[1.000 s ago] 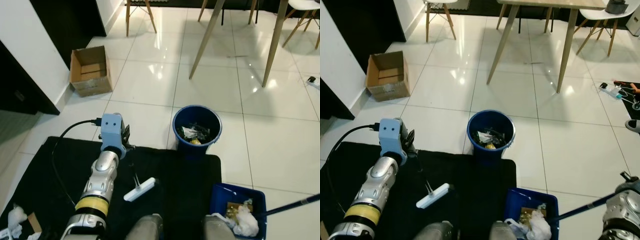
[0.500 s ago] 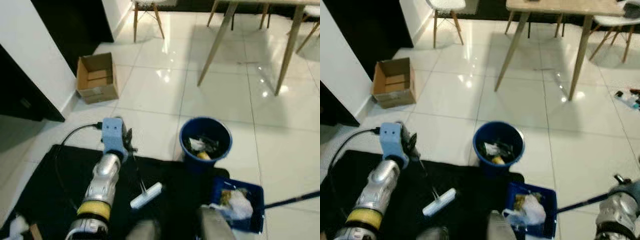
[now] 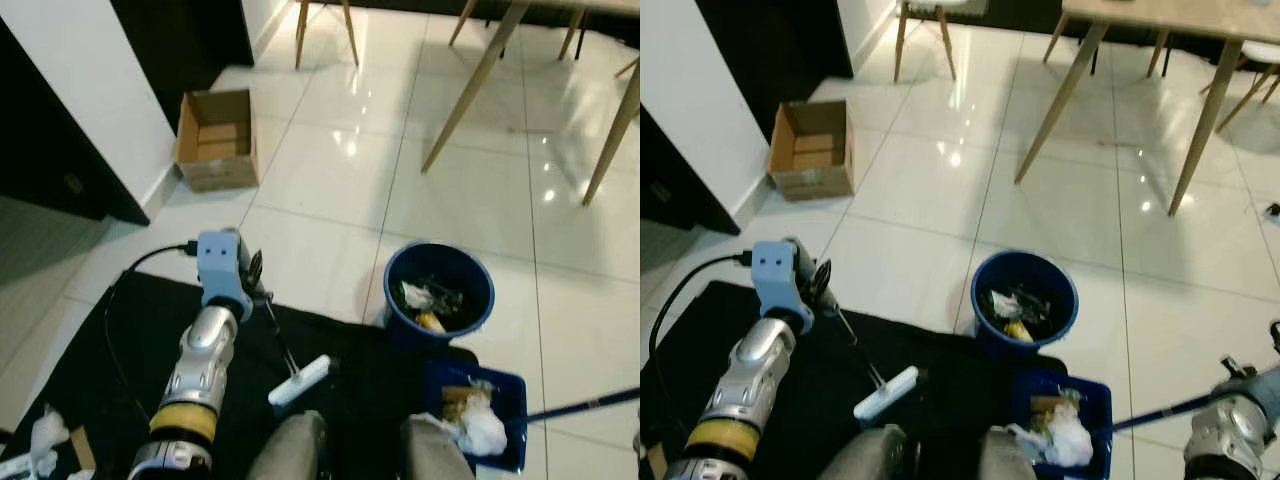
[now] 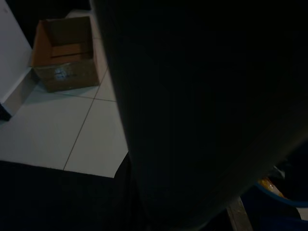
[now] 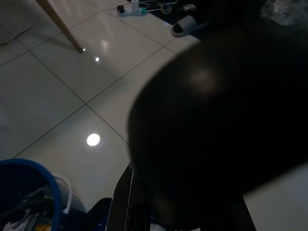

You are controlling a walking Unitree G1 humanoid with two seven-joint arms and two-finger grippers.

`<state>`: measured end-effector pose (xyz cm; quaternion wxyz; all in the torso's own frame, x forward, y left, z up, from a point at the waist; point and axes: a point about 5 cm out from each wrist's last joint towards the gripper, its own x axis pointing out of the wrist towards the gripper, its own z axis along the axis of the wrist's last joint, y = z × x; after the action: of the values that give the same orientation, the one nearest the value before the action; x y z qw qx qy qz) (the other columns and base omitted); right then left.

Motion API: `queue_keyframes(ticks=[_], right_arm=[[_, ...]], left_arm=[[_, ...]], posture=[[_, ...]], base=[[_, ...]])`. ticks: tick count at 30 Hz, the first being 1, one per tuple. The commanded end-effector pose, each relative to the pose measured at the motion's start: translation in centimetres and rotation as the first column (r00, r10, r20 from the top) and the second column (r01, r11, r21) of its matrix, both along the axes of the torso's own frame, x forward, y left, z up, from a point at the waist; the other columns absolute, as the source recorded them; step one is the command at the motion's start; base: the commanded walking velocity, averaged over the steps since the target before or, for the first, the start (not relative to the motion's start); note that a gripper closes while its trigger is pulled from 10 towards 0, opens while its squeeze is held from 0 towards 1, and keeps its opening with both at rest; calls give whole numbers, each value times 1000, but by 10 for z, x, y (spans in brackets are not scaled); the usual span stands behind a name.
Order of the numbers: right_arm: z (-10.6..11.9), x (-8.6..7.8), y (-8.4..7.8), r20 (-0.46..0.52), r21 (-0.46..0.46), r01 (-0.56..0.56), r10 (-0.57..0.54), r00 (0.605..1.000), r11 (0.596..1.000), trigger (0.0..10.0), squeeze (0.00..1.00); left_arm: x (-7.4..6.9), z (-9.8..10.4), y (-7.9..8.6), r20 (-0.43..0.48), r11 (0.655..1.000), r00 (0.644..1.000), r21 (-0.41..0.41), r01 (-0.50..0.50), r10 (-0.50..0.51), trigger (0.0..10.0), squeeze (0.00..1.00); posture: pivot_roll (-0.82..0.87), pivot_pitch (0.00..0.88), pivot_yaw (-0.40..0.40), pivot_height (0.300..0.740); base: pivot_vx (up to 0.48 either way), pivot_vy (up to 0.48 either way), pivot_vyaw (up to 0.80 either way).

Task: Sweep floor

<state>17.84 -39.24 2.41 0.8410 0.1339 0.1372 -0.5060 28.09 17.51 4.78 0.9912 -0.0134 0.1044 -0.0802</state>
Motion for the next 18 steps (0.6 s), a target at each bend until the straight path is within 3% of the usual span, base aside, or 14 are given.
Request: queue_keyframes(ticks=[1, 8, 14, 18], right_arm=[[-2, -7, -2, -13, 3, 27, -27, 1000, 1000, 10000, 0], [1, -14, -9, -9, -9, 58, -58, 998, 998, 10000, 0], [11, -23, -22, 30, -39, 117, -116, 993, 992, 10000, 0], [37, -35, -49, 107, -101, 221, -210, 972, 970, 10000, 0]], left_arm=[[-1, 3, -1, 21, 1000, 1000, 20, 19, -20, 10000, 0], [0, 2, -3, 12, 999, 1000, 24, 25, -25, 10000, 0], [1, -1, 0, -10, 1000, 1000, 9, -18, 18, 10000, 0], [1, 0, 2, -6, 1000, 1000, 21, -16, 17, 10000, 0]], posture=[[7, 94, 3, 740], [-2, 94, 11, 740], [-3, 96, 17, 740], [-2, 99, 20, 740]], base=[[0, 0, 0], [0, -447, 0], [0, 0, 0], [0, 0, 0]])
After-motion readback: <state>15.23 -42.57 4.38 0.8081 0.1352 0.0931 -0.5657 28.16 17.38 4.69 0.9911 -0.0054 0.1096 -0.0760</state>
